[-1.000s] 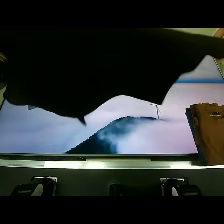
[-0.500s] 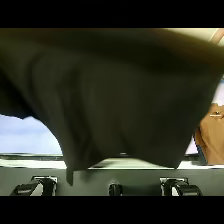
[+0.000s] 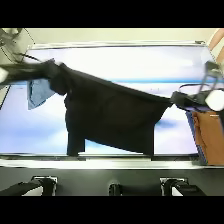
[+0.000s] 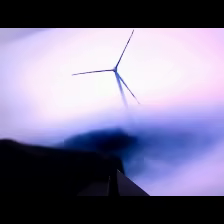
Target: Fold the shirts.
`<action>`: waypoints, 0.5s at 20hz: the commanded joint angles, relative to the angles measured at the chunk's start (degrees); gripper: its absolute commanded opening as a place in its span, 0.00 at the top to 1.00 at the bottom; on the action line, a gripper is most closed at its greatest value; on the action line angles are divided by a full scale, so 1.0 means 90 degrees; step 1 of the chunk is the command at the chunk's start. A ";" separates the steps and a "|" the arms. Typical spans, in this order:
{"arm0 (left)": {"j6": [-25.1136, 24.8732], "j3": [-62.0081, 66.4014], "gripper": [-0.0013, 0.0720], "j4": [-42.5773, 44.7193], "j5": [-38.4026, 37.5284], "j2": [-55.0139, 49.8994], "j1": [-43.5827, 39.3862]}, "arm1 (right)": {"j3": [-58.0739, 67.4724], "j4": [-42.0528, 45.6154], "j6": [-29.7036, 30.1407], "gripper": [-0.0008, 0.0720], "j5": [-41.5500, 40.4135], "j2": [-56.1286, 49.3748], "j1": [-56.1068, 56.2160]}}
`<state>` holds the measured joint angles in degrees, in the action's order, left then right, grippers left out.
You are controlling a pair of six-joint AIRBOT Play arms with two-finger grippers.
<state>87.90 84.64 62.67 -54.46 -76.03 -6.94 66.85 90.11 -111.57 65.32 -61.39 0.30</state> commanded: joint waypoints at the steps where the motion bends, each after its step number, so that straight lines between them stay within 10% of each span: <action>1: 0.0104 -0.0070 0.93 -0.0138 -0.0423 -0.1314 -0.0685 | -0.0151 -0.1093 -0.0367 0.93 -0.0529 -0.1338 0.0010; 3: 0.0440 -0.0063 0.53 -0.0138 -0.0678 -0.1617 -0.0818 | -0.0148 -0.1464 -0.0372 0.85 -0.0967 -0.1591 0.0010; 5: 0.0391 0.0024 0.10 -0.0124 -0.1117 -0.1566 -0.0600 | 0.0034 -0.1637 -0.0279 0.02 -0.1090 -0.1491 -0.0102; 10: -0.0015 0.0185 0.10 0.0767 -0.2608 -0.1168 0.0869 | 0.0423 -0.1651 0.1022 0.06 0.1003 -0.1047 -0.1639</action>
<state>88.44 86.48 64.58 -69.95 -87.44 -4.86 69.65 76.82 -108.05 63.46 -71.75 -7.55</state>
